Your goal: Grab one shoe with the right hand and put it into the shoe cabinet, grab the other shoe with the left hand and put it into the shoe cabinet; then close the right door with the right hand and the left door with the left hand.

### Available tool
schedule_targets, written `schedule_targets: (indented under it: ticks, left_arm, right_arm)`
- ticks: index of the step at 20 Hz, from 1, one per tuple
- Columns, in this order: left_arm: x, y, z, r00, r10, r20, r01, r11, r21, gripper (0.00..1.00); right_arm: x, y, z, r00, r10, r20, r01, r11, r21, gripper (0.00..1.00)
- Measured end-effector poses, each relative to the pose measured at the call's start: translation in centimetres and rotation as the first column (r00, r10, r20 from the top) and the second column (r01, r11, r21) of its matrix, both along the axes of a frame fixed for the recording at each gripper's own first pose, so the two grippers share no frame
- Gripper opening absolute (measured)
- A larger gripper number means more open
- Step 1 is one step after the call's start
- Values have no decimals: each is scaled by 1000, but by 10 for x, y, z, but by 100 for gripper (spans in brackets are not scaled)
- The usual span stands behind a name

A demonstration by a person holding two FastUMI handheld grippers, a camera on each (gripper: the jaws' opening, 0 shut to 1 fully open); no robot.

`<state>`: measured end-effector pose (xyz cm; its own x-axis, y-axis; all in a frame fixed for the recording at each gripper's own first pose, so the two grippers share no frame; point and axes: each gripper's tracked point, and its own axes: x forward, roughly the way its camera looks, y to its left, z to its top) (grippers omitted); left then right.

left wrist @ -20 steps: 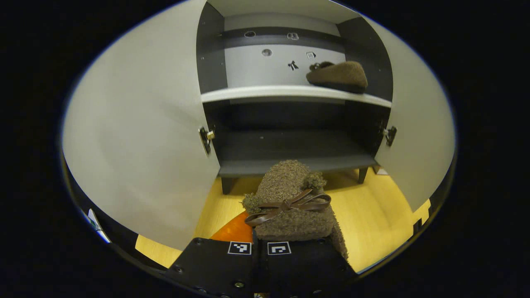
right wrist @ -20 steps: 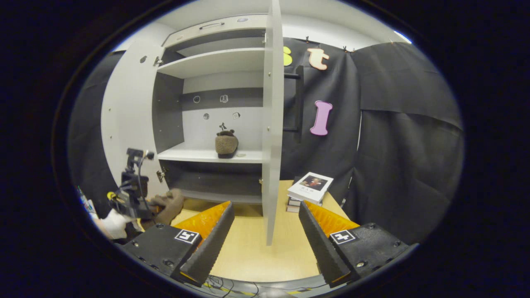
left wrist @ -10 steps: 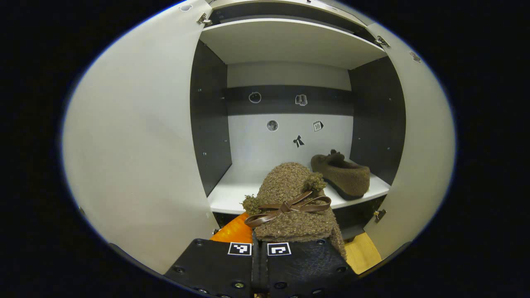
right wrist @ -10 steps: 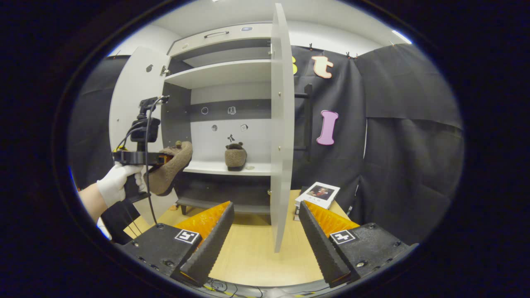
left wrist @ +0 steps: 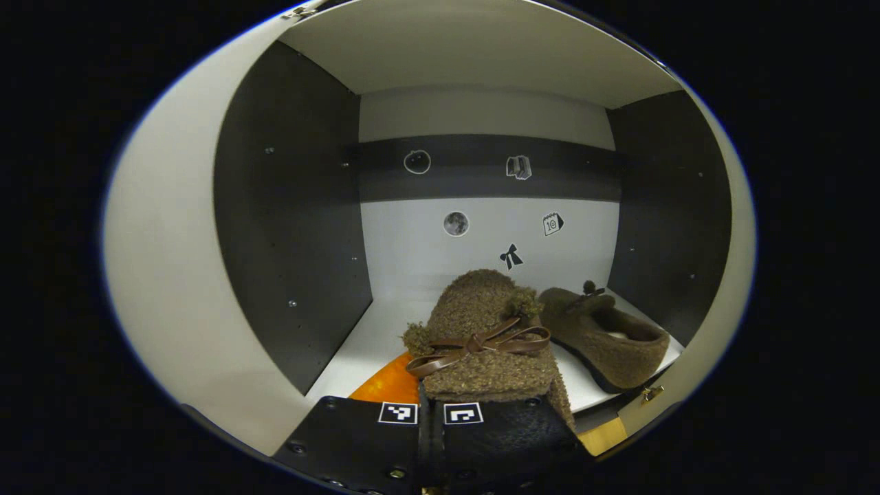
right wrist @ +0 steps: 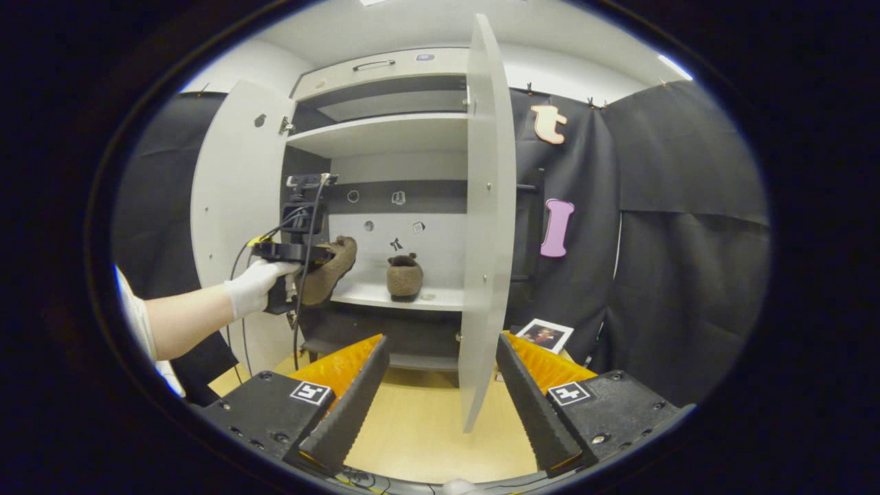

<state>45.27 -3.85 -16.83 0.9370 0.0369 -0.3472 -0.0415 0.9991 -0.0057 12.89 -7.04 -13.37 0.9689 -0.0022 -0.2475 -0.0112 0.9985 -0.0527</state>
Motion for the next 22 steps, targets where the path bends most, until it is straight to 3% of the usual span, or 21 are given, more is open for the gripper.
schedule_targets:
  ticks: [2,5,11,13,14,16,20,22]
  left_arm:
    - [27,4,-9,1000,9,-21,-8,999,45,0]
    - [49,3,-37,994,18,-106,-16,1000,24,0]
    - [57,3,-60,973,20,-231,-9,999,48,1]
    - [53,6,-65,959,36,-280,-33,999,17,5]
    - [49,9,-65,954,46,-298,-46,999,6,14]
    - [48,7,-63,953,13,-303,-23,999,-28,22]
    - [30,14,-38,966,-10,-256,1,999,-35,96]
    - [19,14,-25,973,-14,-232,4,999,-44,94]
  right_arm:
    - [1,-4,-3,1000,-10,-8,9,1000,-22,100]
    - [-2,-11,-9,999,-24,-33,24,1000,-15,100]
    - [-3,-20,-18,997,-40,-63,39,999,-19,100]
    - [-4,-18,-21,997,-34,-75,33,999,-8,100]
    - [-4,-18,-23,996,-32,-78,32,999,-4,100]
    - [-5,-18,-22,996,-34,-78,34,999,-6,100]
    - [-7,-13,-17,998,-26,-62,26,1000,5,100]
    - [-10,-8,-14,998,-18,-54,19,1000,12,100]
